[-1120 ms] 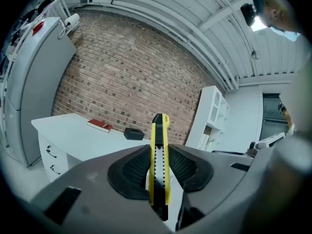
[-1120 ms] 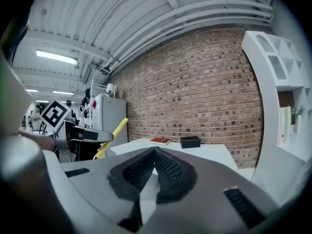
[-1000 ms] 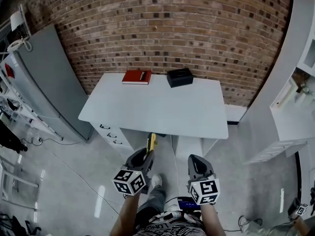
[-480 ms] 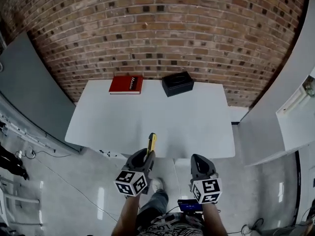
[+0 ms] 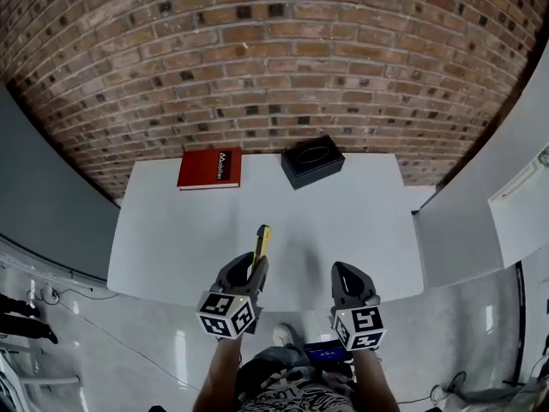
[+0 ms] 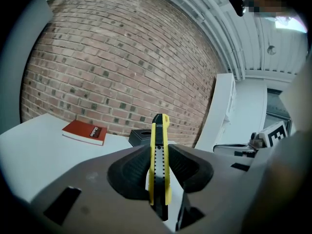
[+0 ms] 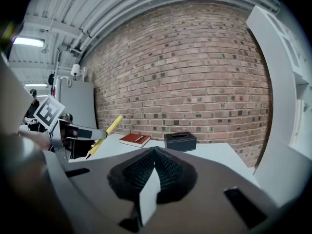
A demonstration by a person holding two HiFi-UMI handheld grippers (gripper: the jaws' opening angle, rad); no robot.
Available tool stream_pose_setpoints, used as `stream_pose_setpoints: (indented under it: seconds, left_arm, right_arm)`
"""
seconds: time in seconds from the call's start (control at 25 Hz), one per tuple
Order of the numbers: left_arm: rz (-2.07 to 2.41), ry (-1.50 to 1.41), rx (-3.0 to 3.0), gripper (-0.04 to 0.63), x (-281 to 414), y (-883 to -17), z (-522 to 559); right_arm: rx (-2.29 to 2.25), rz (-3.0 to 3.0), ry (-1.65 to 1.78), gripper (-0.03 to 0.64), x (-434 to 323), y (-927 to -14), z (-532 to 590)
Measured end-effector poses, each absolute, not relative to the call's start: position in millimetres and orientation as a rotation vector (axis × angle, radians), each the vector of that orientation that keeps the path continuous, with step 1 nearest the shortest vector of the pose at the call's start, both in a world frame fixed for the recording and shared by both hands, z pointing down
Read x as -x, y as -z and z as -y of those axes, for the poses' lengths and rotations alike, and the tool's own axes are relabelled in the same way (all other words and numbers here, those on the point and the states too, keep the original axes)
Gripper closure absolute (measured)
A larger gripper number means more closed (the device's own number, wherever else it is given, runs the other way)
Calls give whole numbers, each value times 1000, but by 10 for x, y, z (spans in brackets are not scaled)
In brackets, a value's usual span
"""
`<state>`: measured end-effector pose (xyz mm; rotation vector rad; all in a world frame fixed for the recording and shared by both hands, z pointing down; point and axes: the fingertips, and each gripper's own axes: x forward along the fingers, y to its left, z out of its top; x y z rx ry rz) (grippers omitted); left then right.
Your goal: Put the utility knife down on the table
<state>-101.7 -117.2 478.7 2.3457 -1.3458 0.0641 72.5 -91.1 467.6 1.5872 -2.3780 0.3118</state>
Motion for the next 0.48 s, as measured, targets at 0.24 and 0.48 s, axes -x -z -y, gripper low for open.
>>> stream_pose_setpoints:
  seconds: [0.24,0.48]
  left_arm:
    - [1319,-46,-2362,476,1053,-4789,1358]
    - [1317,-37,-2389,476,1065,-4698,1441]
  right_arm:
    - [-1617,2362,-295,615,-686,-4635,1020]
    - [-1614,2373,-266,615,-599,-4558,1075]
